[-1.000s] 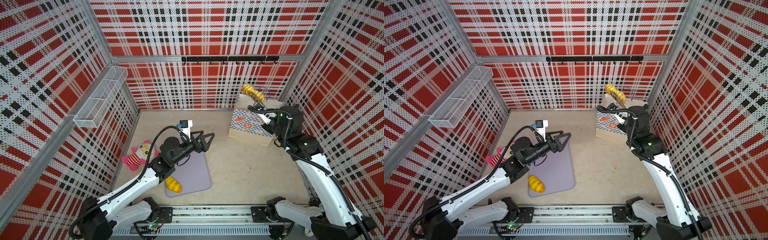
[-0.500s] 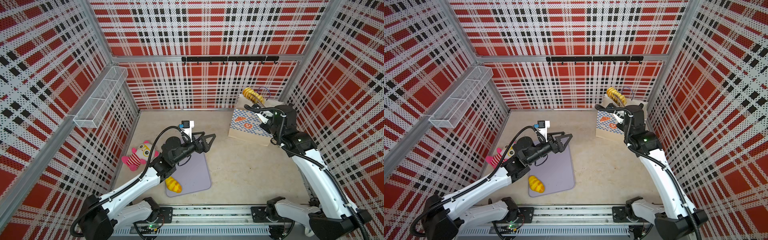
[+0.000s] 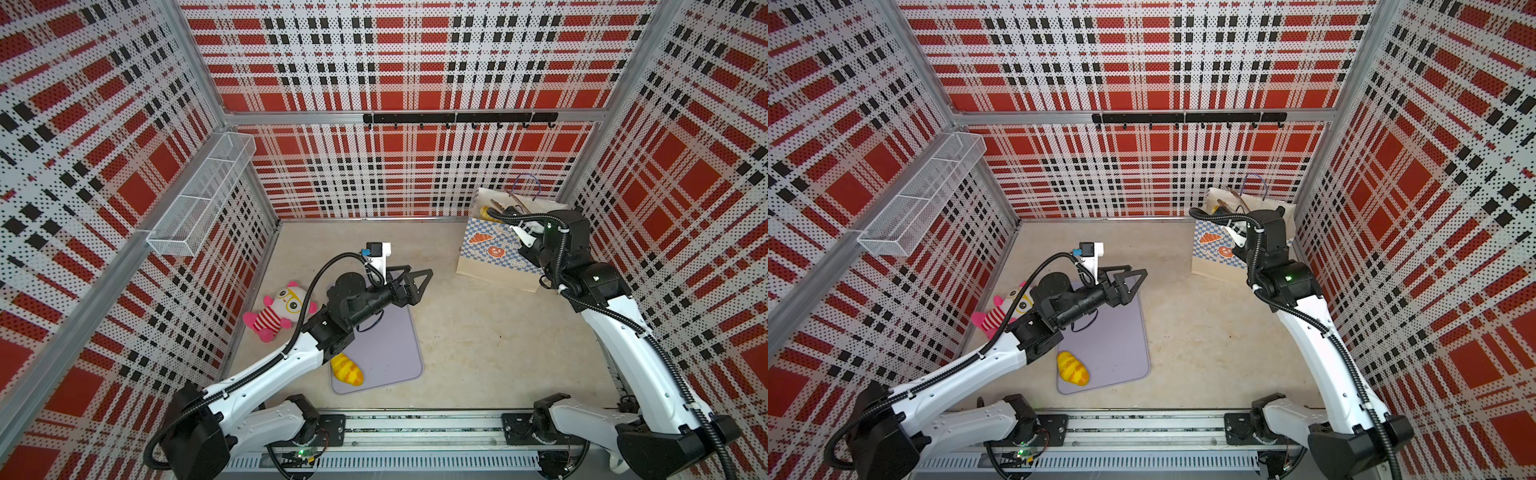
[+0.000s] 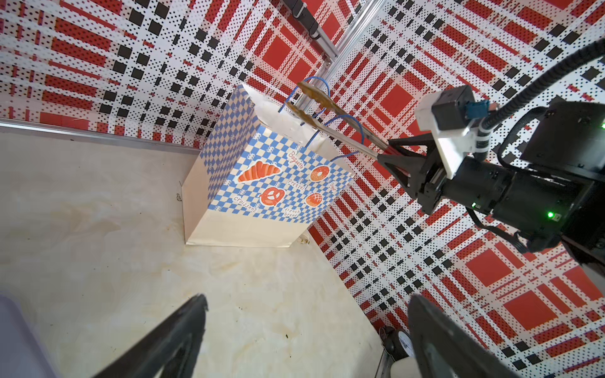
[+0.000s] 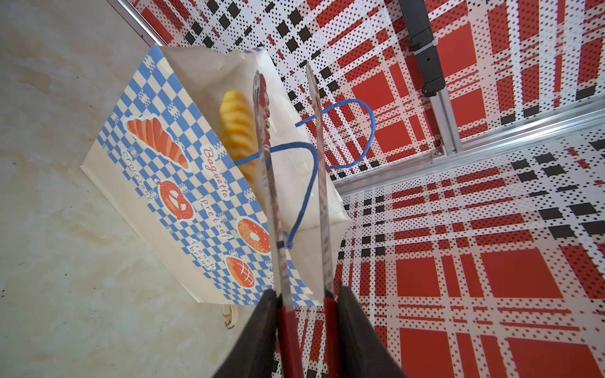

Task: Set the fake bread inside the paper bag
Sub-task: 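Lower the tongs into the bag and open them to release the roll, then swing the tongs back over the tray and set them down on it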

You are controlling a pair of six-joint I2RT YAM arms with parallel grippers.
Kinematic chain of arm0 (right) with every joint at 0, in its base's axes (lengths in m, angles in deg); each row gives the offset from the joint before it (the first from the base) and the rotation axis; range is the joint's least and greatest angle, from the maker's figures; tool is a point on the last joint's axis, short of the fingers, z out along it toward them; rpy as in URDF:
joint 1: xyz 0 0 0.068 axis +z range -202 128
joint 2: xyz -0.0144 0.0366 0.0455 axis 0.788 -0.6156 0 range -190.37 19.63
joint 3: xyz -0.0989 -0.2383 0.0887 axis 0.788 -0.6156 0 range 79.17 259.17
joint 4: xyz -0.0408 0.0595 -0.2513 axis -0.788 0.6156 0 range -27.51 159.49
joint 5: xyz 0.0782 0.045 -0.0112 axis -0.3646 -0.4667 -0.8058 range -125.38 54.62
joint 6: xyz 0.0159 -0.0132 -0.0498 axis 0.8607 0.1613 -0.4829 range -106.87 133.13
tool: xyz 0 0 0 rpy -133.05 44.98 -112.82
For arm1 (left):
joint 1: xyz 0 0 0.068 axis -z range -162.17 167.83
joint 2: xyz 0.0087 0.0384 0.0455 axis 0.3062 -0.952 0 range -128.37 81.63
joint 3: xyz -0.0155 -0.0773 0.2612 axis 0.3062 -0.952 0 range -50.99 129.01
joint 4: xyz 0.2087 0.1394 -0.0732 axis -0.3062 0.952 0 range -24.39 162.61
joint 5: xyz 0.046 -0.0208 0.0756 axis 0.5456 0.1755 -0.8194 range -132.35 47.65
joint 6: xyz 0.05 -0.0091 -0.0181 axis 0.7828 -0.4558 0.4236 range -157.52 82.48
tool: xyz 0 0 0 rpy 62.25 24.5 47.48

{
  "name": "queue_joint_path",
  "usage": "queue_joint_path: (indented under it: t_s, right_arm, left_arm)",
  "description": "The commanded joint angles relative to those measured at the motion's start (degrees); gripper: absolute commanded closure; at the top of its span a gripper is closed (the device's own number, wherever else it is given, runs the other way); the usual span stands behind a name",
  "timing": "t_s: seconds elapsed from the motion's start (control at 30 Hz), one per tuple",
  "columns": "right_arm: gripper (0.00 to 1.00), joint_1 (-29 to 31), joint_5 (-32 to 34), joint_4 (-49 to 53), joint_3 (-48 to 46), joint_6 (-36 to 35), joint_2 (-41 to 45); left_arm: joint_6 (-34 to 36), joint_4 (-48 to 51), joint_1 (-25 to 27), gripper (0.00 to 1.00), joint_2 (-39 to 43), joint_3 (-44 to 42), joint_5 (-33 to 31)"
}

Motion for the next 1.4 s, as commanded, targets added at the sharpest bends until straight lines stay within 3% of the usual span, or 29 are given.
queue_joint_path:
  t_s: [0.0, 0.17, 0.53, 0.7, 0.9, 1.07, 1.37]
  right_arm:
    - [0.67, -0.6, 0.7, -2.0, 1.6, 0.1, 0.9]
    - [0.67, -0.5, -2.0, -0.8, 3.0, 2.5, 1.4]
    - [0.68, -0.5, -23.4, -1.2, 2.5, 15.3, 6.8]
    - [0.71, -0.6, -31.1, -3.4, -0.4, 26.3, 9.8]
    - [0.70, -0.3, -42.8, -9.5, -8.9, 44.6, 14.5]
    - [0.71, 1.1, -47.1, -7.4, -12.7, 53.4, 16.0]
    - [0.71, 7.6, -52.1, -7.2, -22.9, 61.8, 20.9]
  left_arm:
    - [0.8, 1.0, 0.2, 0.02, 0.1, 2.3, 0.6]
    - [1.1, 2.9, 0.2, 0.02, 0.9, 2.5, 0.2]
    - [-0.2, 10.5, -2.0, 0.02, 7.3, -0.1, -2.8]
    - [-0.9, 15.0, -4.6, 0.02, 12.6, -1.4, -2.9]
    - [-1.2, 25.8, -7.7, 0.02, 17.5, -0.9, -4.8]
    - [1.1, 40.6, -10.6, 0.02, 19.9, 2.5, -6.0]
    - [1.9, 52.3, -15.5, 0.02, 27.6, -0.5, -4.4]
